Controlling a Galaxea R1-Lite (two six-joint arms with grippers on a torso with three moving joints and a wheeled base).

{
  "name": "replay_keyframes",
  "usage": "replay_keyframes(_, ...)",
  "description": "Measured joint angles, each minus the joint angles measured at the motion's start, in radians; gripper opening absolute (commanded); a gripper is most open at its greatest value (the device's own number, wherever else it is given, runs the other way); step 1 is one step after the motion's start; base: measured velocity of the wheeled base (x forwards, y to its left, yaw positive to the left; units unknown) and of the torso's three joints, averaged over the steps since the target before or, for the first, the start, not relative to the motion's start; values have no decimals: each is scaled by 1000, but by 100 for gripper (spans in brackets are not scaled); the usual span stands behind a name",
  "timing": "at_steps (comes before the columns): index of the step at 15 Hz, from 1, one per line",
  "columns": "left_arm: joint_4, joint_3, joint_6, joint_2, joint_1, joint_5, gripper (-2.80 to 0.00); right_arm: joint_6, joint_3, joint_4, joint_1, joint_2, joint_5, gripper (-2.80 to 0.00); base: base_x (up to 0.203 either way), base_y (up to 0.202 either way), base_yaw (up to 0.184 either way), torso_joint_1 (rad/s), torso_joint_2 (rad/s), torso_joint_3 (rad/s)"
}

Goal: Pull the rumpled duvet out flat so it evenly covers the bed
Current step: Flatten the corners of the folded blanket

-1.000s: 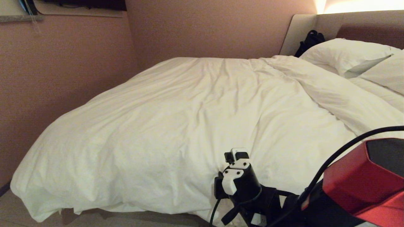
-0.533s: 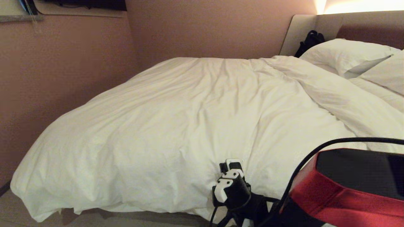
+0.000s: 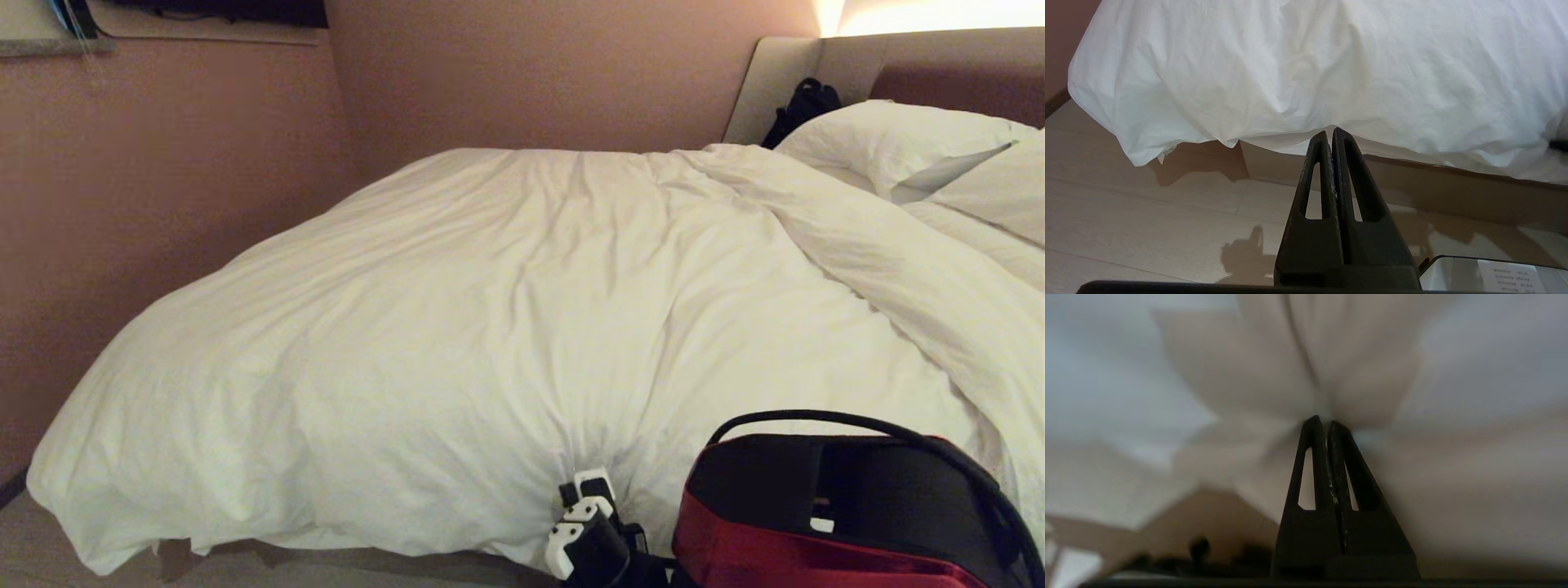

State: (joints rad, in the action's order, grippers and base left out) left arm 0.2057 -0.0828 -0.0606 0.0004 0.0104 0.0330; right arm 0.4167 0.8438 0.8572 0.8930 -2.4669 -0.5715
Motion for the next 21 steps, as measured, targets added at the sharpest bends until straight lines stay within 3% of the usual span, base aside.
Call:
replay_keyframes(6, 0, 0, 0, 0, 0, 0, -280, -24, -102, 48, 98, -4, 6, -280, 0, 0, 0, 0, 0, 0)
replay_keyframes(13, 0, 0, 0, 0, 0, 0, -280, -177, -227, 273, 113, 138, -29, -280, 0, 0, 0, 0, 0, 0)
replay_keyframes(21, 0, 0, 0, 0, 0, 0, -280, -443, -216, 516, -114, 607, -139, -280, 0, 0, 0, 0, 0, 0)
